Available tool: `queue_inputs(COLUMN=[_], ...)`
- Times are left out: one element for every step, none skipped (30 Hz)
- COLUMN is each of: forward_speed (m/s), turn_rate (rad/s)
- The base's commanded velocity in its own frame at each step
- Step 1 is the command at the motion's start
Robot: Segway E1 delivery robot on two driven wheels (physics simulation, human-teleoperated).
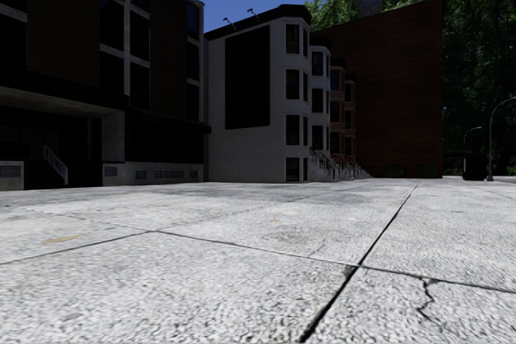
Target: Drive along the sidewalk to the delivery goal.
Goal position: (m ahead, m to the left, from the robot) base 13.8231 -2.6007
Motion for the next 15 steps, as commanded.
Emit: queue_inputs(forward_speed=[2.00, 2.00, 2.00, 2.00, 2.00, 2.00, 2.00, 2.00, 2.00, 2.00, 2.00, 2.00, 2.00, 2.00, 2.00], turn_rate=[0.00, 0.00, 0.00, 0.00, 0.00, 0.00, 0.00, 0.00, 0.00, 0.00, 0.00, 0.00, 0.00, 0.00, 0.00])
